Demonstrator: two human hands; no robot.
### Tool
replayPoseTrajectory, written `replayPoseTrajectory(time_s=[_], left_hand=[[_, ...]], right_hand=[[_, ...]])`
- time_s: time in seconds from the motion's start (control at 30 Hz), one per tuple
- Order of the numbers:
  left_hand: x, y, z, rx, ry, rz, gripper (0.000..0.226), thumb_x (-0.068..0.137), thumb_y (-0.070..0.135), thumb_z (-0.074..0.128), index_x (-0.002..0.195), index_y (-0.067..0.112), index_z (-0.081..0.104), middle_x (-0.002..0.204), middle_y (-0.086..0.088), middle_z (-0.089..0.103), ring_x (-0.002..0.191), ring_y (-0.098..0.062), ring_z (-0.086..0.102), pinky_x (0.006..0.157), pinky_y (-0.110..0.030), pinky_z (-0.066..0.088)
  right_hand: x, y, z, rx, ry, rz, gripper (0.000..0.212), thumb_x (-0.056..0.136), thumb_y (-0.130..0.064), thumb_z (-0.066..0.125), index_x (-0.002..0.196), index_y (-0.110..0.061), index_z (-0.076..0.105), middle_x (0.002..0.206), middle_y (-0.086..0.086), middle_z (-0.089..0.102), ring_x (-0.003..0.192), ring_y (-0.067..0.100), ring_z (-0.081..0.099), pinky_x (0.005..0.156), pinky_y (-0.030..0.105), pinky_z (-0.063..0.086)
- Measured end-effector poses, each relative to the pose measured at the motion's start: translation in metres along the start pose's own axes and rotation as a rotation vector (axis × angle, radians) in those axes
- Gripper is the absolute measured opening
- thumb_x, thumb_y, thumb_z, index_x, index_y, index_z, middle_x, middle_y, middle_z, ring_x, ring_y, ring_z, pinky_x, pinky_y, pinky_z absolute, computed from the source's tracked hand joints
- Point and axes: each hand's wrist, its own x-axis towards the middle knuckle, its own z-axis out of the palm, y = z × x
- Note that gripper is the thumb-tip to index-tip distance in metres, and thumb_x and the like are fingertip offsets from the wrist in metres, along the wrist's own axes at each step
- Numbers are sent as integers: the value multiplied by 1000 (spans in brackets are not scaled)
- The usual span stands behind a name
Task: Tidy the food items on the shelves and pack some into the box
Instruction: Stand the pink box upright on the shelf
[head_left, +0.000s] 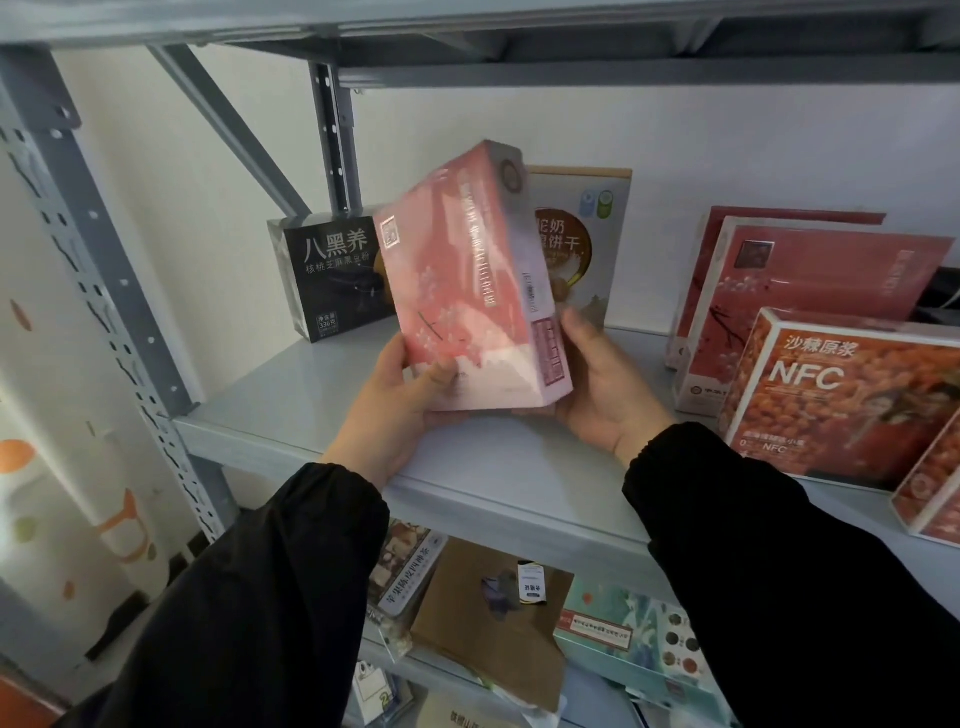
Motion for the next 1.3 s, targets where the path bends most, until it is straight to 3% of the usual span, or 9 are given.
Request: replayPoseTrajectory(time_s=[0.13,0.4,0.5,0.57,0.63,0.73,1.0,1.13,1.3], left_hand=[[-3,5,3,-6,-86,-6,100,68,50,92,147,10,46,142,-13,63,127,-34,65,90,-54,60],[-7,10,8,-6,-142,-46,71,78,31,77,144,19,54,131,-10,70,120,-31,69,80,-44,63],[-7,11,10,0,-154,-46,63,88,22,68,149,23,51,131,-7,71,122,-28,68,86,-46,62],[-7,11,10,14,-140,-48,57,95,14,64,150,25,51,127,-5,73,116,-25,71,83,-44,63],[-9,10,11,19,-126,-63,42,99,3,59,137,21,62,116,-5,77,100,-23,75,74,-37,64],[-10,9,11,43,-120,-101,35,97,-3,58,119,22,71,103,-4,80,88,-21,75,71,-33,64],[-9,11,9,48,-64,-174,40,94,3,60,68,23,82,73,-6,76,68,-22,75,71,-39,64],[-2,10,9,-80,154,-201,38,107,42,50,113,14,76,114,-24,74,109,-40,71,99,-57,54],[-1,2,7,159,16,-9,33,109,44,45,129,29,68,112,-8,75,93,-25,69,67,-34,51]], right_hand=[[-5,0,0,-55,-110,10,40,101,-30,61,139,-19,65,122,14,73,108,28,71,72,43,64],[-7,4,2,-134,-218,26,43,107,-5,47,123,-34,75,115,7,77,99,21,75,84,39,63],[-2,7,-1,-248,-192,13,46,99,-23,65,144,-27,58,129,9,72,113,25,71,98,48,57],[-1,9,0,-407,-159,34,90,77,-51,85,155,-29,45,140,6,66,129,28,63,108,57,51],[-1,11,1,-476,-127,39,123,56,-66,92,160,-34,33,138,2,67,128,23,65,106,46,54],[1,12,-4,-490,-68,-36,118,62,-55,87,161,-33,27,123,0,73,106,6,74,81,19,59],[4,14,-8,-336,-99,-16,114,43,-57,101,138,-13,55,123,14,74,111,30,73,92,41,60],[6,13,-11,-420,80,-117,113,36,-63,100,132,-17,61,115,3,79,108,19,74,94,37,59],[5,7,-15,-559,271,-183,110,38,-69,97,134,-30,57,115,-8,78,107,11,73,101,42,57]])
